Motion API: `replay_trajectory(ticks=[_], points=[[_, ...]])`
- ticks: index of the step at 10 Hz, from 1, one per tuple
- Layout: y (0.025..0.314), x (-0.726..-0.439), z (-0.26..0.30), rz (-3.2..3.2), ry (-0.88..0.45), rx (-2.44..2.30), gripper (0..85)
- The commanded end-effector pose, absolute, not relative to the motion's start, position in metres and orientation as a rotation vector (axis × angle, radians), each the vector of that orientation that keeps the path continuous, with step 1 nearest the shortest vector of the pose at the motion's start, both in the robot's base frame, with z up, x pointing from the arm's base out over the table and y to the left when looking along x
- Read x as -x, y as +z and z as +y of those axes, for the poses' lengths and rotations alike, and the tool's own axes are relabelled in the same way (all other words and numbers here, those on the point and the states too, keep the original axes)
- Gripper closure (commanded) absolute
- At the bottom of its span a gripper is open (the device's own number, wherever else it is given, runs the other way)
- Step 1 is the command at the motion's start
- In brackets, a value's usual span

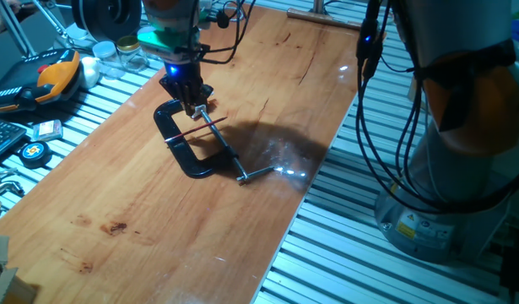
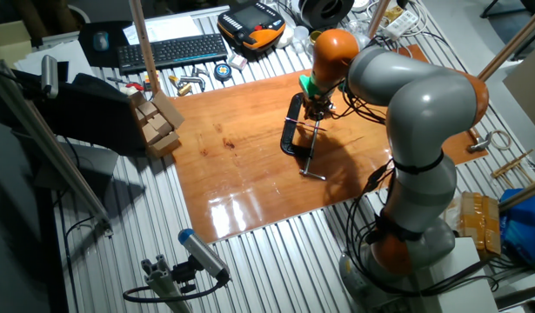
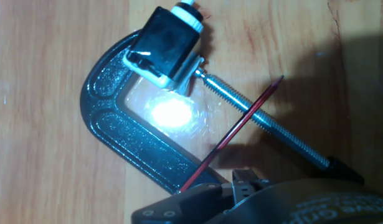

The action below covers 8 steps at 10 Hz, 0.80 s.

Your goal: Insert the pencil into the pencil sharpener

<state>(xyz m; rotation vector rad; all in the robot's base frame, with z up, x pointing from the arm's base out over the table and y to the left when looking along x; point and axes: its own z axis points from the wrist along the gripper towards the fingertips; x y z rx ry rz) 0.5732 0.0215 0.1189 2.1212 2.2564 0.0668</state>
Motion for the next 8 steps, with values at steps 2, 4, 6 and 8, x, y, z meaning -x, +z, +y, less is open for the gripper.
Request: replay_trajectory(ticks=[2,4,6,8], points=[[0.115,-0.575,0.022,2.254,0.066,-2.125,85.0],[0.109,-0.578,0.021,2.240,0.065,-2.152,85.0],[0.101,-0.577,0.017,2.224,0.077,-2.163,85.0],[0.090,-0.572,0.019,2.163,0.061,-2.184,85.0]])
